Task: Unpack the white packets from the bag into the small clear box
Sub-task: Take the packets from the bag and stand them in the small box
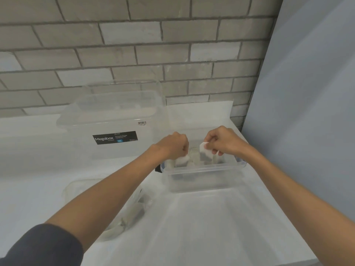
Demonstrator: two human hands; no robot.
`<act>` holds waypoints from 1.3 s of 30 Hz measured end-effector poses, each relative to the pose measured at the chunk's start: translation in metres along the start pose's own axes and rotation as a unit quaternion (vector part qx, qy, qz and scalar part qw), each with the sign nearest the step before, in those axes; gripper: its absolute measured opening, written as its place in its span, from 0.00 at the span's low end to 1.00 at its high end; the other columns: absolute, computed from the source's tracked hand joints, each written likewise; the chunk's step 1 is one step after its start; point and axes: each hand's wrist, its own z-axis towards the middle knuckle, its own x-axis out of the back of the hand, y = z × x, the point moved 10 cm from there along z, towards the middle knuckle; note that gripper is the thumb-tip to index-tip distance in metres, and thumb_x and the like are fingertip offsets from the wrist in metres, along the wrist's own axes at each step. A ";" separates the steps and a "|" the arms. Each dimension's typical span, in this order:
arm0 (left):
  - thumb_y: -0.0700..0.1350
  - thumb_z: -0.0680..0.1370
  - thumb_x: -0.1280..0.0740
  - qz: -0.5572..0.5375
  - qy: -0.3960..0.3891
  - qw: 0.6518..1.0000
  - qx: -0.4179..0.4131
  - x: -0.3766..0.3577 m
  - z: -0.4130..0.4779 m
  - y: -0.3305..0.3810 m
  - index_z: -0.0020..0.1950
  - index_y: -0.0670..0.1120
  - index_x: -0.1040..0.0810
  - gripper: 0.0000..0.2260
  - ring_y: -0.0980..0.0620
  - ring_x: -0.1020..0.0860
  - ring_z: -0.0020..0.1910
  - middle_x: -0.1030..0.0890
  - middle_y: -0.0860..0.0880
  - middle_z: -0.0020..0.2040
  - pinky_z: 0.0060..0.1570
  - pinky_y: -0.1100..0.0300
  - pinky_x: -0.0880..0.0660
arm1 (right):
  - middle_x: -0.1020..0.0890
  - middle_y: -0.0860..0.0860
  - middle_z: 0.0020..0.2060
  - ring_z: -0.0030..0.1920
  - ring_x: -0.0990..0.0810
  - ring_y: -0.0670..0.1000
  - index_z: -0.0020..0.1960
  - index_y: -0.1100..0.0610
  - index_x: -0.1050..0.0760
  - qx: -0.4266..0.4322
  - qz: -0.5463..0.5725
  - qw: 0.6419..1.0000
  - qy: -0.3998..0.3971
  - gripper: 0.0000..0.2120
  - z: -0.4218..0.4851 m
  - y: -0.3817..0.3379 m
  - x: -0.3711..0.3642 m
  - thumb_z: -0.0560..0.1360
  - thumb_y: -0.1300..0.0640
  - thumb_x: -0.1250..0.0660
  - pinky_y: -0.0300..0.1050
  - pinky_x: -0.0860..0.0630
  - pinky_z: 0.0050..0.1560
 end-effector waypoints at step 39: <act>0.45 0.79 0.40 0.150 0.090 0.985 0.000 0.033 -0.018 -0.006 0.54 0.49 0.22 0.08 0.47 0.21 0.51 0.18 0.49 0.51 0.57 0.52 0.32 | 0.20 0.56 0.47 0.43 0.24 0.54 0.56 0.61 0.21 -0.054 -0.175 0.962 -0.203 0.14 0.031 0.005 -0.105 0.73 0.66 0.36 0.45 0.25 0.42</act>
